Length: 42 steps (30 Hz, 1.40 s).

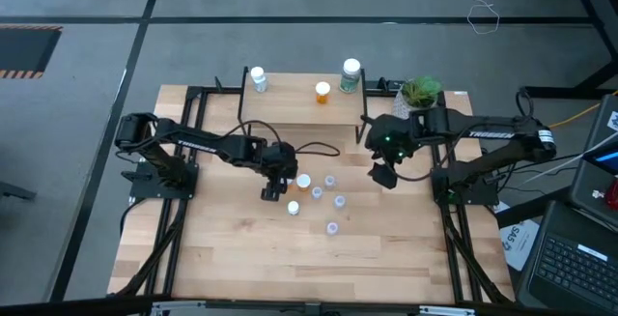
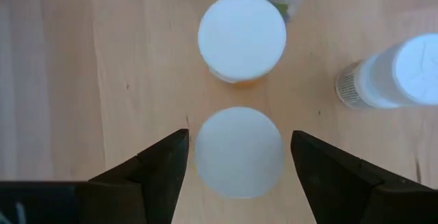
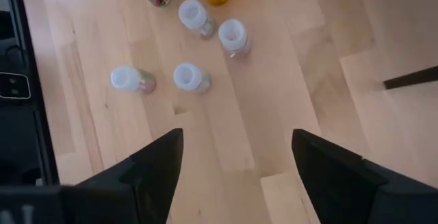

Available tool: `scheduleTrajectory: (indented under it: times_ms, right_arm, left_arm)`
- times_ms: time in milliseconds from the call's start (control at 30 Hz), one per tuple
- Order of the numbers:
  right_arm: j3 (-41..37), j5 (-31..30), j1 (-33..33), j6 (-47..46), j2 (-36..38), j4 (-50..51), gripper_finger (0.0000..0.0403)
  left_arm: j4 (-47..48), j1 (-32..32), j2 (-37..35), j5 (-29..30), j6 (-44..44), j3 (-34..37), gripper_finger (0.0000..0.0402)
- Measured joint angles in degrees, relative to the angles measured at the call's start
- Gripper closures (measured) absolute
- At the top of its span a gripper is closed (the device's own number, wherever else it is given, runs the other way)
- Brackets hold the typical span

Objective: Pick and place medicine bottles onto shelf by color
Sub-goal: Put the left orange medicine bottle on the shelf

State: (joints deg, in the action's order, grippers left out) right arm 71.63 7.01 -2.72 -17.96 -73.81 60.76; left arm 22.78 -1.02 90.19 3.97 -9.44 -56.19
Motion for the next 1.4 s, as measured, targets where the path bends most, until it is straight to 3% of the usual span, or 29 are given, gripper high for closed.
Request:
scheduleTrajectory:
  times_ms: [433,767,1033,1400]
  right_arm:
    - [-0.7,0.1,0.3,0.0,0.0,-1.6,0.0128]
    - [-0.7,0.1,0.4,0.0,0.0,-1.9,0.0128]
    - [-0.7,0.1,0.4,0.0,0.0,-1.9,0.0128]
    - [-0.7,0.0,0.4,0.2,-0.1,-2.9,0.0128]
  left_arm:
    - [-3.1,-0.1,6.0,0.1,-1.7,0.0,0.0148]
    - [-2.2,-0.1,6.0,1.9,-3.0,0.0,0.0149]
    - [-0.7,-0.1,4.2,1.9,-2.9,-0.4,0.0208]
    - [18.4,-1.9,-3.3,8.1,-6.9,-11.0,0.022]
